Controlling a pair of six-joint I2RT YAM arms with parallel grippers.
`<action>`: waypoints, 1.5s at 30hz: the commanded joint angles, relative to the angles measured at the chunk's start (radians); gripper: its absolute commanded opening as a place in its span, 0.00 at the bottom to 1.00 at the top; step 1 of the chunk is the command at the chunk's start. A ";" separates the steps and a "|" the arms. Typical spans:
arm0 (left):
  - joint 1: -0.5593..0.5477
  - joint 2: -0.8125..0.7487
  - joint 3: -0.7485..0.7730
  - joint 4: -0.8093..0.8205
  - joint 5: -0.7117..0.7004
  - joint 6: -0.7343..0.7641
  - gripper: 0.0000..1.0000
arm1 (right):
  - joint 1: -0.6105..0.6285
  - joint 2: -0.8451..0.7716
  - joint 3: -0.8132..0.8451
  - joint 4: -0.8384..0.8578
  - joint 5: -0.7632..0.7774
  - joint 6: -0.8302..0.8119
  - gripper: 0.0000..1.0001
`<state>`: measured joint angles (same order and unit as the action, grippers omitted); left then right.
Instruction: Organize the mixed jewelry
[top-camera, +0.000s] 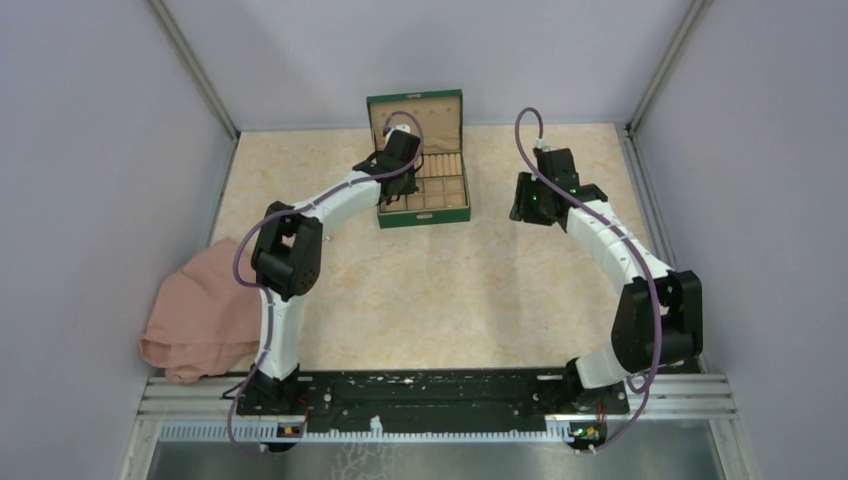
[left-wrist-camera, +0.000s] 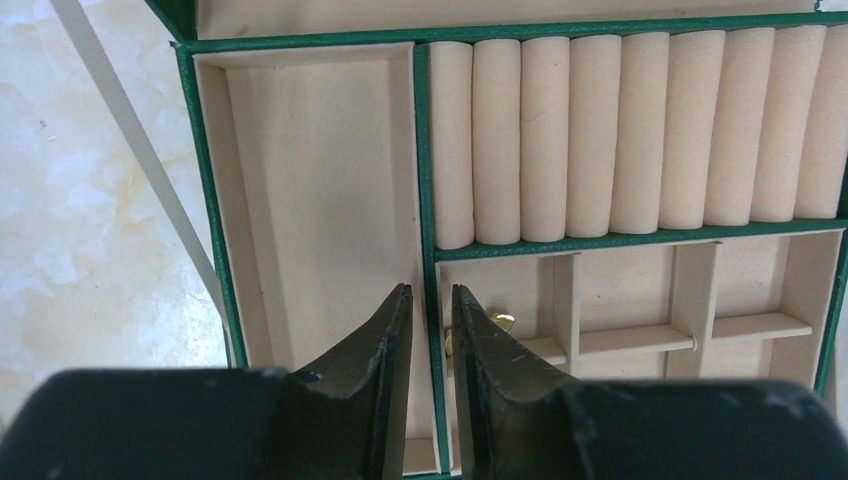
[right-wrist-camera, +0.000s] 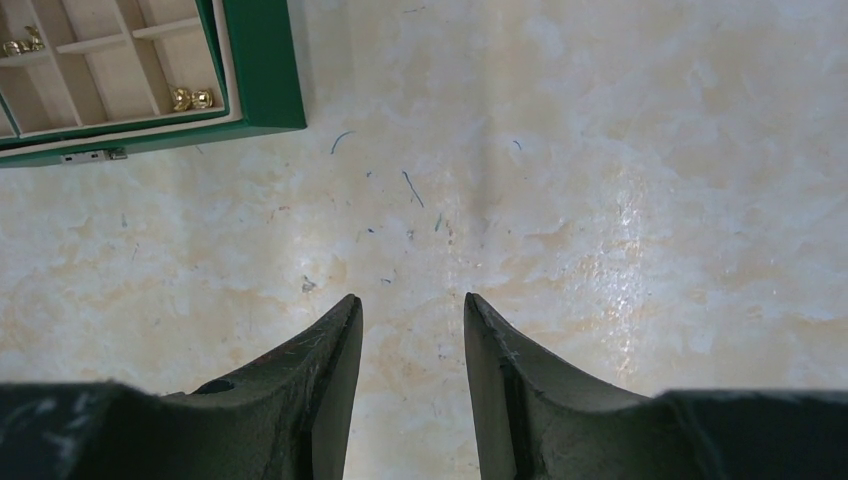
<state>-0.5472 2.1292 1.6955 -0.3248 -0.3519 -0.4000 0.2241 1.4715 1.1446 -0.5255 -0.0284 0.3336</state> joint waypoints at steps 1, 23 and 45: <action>0.003 0.028 0.036 -0.009 -0.009 -0.005 0.27 | -0.011 -0.038 0.001 0.010 -0.012 -0.017 0.42; 0.003 0.009 0.084 -0.068 -0.020 -0.020 0.00 | -0.023 -0.067 -0.009 0.000 -0.015 -0.031 0.41; 0.025 0.010 0.166 -0.181 0.036 -0.044 0.00 | -0.024 -0.086 -0.058 0.016 -0.034 -0.019 0.40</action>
<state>-0.5327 2.1475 1.8164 -0.4740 -0.3229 -0.4335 0.2108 1.4223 1.0866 -0.5392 -0.0551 0.3153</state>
